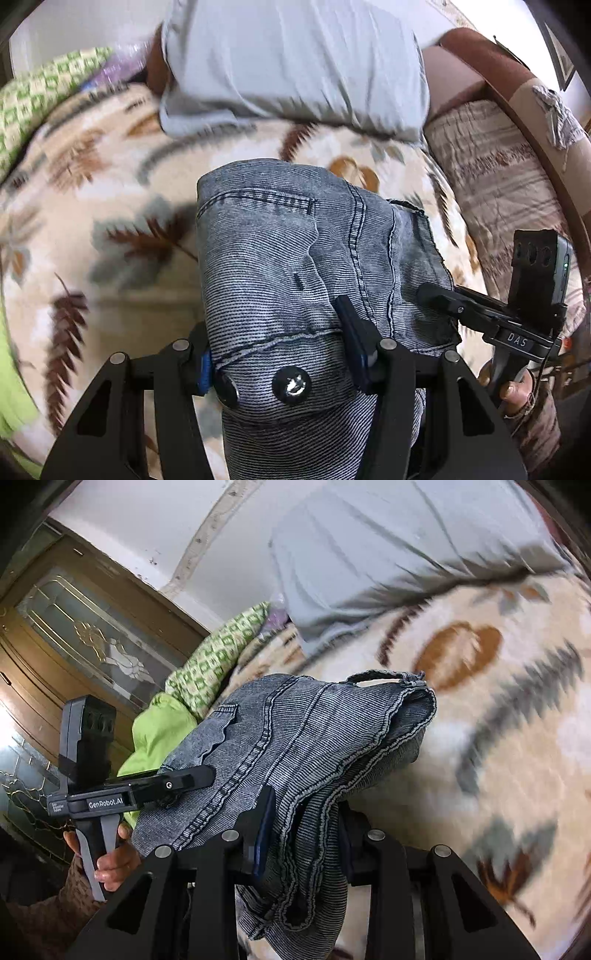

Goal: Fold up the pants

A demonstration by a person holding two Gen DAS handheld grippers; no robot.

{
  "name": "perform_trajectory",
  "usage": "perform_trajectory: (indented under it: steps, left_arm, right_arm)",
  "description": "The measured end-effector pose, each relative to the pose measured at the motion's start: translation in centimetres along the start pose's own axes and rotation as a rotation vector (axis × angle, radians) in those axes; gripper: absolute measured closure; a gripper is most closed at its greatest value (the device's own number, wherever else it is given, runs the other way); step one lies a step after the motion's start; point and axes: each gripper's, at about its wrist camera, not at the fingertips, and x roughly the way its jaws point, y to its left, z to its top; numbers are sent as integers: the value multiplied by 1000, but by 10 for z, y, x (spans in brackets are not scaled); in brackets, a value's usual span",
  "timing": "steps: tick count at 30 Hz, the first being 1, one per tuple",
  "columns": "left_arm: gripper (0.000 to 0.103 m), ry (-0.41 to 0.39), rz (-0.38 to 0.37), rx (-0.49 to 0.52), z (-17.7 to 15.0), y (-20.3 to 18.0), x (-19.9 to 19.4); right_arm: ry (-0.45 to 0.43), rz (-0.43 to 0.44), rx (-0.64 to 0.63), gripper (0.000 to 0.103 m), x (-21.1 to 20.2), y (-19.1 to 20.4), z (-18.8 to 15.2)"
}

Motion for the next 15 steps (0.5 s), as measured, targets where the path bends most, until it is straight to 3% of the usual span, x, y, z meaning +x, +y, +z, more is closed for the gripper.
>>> perform_trajectory:
  steps: [9, 15]
  left_arm:
    - [49, -62, 67, 7, 39, 25, 23]
    - [49, 6, 96, -12, 32, 44, 73]
  right_arm:
    - [-26, -18, -43, 70, 52, 2, 56]
    - [11, -55, -3, 70, 90, -24, 56]
